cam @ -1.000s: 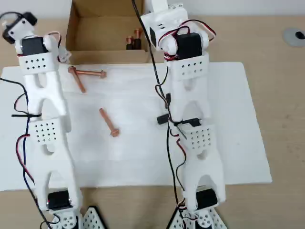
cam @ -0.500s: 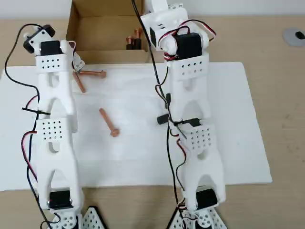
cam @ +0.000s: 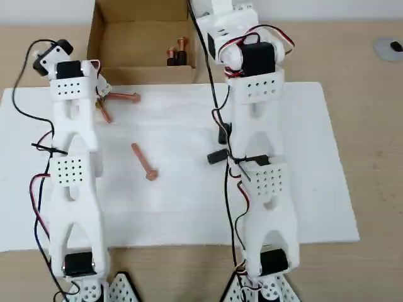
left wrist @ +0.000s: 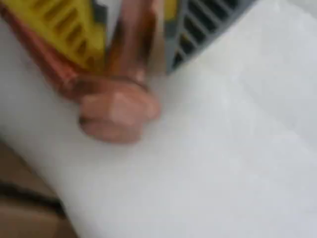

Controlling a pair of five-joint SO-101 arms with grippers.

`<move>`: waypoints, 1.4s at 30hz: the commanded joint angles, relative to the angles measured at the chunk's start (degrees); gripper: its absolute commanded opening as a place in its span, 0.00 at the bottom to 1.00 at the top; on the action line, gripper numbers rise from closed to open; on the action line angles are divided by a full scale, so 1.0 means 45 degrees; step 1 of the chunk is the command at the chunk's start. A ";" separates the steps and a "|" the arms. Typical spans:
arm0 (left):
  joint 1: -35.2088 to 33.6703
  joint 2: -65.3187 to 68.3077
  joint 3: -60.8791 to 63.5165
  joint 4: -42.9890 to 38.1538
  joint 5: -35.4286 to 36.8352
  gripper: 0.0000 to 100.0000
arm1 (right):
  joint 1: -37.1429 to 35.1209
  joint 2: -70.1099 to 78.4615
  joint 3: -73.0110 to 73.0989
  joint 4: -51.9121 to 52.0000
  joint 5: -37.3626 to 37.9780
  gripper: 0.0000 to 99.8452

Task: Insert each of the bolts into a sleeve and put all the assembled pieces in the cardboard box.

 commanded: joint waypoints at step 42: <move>0.2208 -1.8002 1.1839 0.2559 -0.6877 0.01 | 0.1846 -0.2413 0.3155 0.4747 -0.0117 0.16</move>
